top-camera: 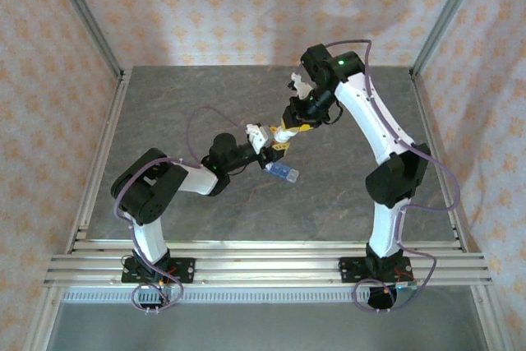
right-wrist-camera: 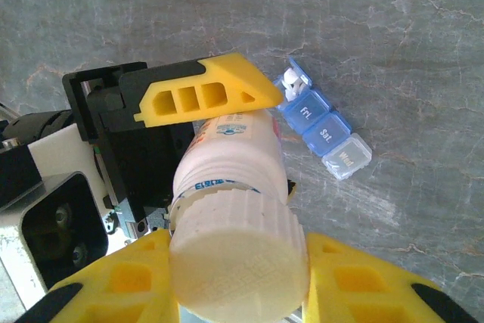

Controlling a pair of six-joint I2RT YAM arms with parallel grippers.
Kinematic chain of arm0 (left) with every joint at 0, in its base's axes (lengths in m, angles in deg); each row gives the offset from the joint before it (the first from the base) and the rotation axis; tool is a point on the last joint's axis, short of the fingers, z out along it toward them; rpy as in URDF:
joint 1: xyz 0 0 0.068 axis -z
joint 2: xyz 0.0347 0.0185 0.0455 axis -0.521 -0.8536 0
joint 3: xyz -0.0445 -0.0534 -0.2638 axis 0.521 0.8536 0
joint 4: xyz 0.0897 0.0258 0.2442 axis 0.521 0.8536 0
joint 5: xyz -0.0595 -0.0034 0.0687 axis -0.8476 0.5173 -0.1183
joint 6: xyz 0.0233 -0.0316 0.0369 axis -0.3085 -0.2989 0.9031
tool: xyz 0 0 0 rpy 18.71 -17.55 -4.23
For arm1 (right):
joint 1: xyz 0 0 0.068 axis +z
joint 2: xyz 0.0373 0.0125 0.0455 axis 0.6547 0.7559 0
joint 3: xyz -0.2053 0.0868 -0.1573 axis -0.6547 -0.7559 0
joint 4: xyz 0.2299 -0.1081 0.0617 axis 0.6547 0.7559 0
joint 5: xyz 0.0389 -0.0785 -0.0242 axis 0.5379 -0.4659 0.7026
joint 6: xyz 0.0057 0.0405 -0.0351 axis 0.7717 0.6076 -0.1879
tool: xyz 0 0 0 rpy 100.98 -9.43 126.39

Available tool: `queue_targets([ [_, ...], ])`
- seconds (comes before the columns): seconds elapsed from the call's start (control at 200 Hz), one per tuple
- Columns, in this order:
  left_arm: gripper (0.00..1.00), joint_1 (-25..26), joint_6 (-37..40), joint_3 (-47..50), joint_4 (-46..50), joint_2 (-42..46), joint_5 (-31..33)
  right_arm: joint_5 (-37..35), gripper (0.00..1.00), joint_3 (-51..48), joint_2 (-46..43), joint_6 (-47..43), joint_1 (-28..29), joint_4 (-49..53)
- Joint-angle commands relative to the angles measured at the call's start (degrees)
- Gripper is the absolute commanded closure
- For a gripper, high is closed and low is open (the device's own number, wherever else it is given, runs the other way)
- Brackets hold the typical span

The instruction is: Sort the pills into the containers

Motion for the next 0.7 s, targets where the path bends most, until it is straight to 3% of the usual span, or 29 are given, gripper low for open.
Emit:
queue_targets([
  [0.0, 1.0, 0.64, 1.33, 0.25, -1.51, 2.92, -1.36, 0.4, 0.67, -0.55, 1.07, -0.79, 0.38, 0.88],
  [0.696, 1.0, 1.15, 1.87, -0.09, -0.15, 3.88, -2.14, 2.51, 0.68, -1.91, 1.2, 0.02, 1.26, -0.94],
])
